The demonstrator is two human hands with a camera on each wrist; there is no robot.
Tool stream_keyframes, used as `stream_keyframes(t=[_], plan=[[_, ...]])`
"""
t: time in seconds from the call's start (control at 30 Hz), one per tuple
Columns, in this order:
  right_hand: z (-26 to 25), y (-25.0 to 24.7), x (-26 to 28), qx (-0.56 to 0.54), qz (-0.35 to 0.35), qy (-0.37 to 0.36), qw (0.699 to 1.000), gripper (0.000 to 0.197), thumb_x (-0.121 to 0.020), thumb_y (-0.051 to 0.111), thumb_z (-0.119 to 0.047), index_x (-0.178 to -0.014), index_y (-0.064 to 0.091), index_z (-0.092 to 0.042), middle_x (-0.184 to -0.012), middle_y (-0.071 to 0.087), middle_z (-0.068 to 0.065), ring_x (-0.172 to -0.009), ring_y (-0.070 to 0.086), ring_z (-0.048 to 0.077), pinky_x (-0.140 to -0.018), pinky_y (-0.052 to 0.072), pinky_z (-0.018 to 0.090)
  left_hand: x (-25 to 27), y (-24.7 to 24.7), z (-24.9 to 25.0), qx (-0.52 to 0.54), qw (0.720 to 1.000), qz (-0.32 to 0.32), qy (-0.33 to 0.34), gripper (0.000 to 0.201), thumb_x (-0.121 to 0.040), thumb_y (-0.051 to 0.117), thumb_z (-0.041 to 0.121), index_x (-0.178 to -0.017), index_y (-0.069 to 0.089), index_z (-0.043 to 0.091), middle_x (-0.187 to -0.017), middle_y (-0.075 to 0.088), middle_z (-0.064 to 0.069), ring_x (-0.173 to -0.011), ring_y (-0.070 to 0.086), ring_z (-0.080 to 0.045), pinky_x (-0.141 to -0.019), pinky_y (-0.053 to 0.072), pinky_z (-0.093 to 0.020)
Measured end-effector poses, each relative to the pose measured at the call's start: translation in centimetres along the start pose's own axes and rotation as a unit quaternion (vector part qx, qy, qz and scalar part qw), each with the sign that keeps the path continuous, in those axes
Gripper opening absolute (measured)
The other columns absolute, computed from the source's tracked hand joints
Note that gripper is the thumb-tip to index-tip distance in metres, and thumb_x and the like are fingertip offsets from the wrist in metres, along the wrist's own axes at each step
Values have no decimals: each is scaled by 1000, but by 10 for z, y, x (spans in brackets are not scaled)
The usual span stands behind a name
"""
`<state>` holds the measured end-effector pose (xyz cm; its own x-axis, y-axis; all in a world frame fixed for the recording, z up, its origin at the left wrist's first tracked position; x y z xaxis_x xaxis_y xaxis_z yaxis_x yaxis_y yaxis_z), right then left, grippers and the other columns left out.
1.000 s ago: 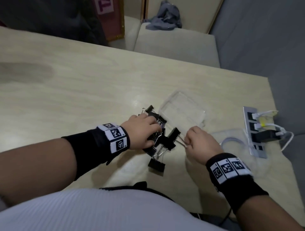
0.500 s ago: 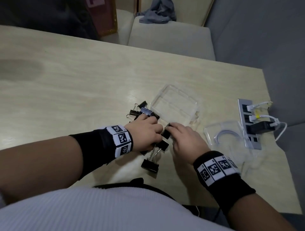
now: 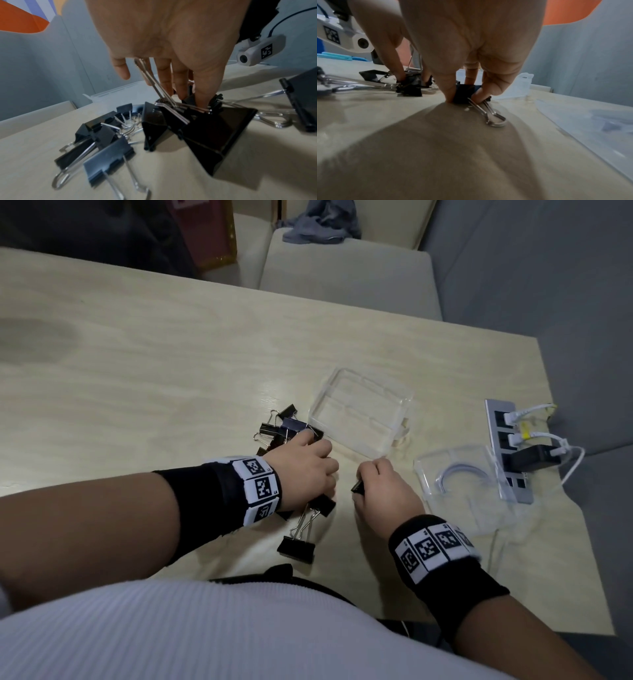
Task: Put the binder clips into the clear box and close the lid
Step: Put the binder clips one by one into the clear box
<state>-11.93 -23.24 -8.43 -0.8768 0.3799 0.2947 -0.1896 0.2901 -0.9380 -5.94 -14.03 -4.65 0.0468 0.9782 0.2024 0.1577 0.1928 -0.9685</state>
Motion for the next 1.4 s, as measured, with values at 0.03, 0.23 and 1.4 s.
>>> stream_keyframes(t=[0.03, 0.23, 1.4], plan=[[1, -3, 1, -5, 5, 2, 1000, 28, -84, 58, -28, -107, 48, -14, -111, 48, 8, -88, 56, 30, -65, 48, 37, -1, -1, 3, -1, 1000, -2, 12, 13, -75, 67, 26, -87, 70, 30, -79, 63, 9, -86, 56, -25, -78, 46, -43], [4, -56, 6, -183, 148, -17, 972, 35, -78, 70, -31, -107, 55, -17, -108, 51, 3, -81, 58, 17, -73, 49, 30, -4, 11, 24, 26, 993, -73, 86, 18, -83, 59, 22, -98, 63, 31, -91, 66, 5, -91, 56, -27, -84, 42, -41], [38, -60, -20, 16, 74, 91, 993, 52, -91, 34, -59, -89, 56, -12, -83, 61, 9, -71, 58, 33, -60, 47, 39, -46, -6, -98, 173, 958, 6, -229, 27, -87, 58, 37, -110, 61, 23, -126, 46, -4, -115, 42, -29, -88, 42, -44]])
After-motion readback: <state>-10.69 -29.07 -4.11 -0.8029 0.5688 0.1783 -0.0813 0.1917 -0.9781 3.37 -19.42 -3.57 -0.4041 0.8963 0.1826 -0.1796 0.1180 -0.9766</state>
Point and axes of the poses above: each hand's wrist, its own x-axis away from the middle knuckle, its own y-axis out of the palm, z = x × y, the point moved 8 cm from there along -x, towards the middle knuckle
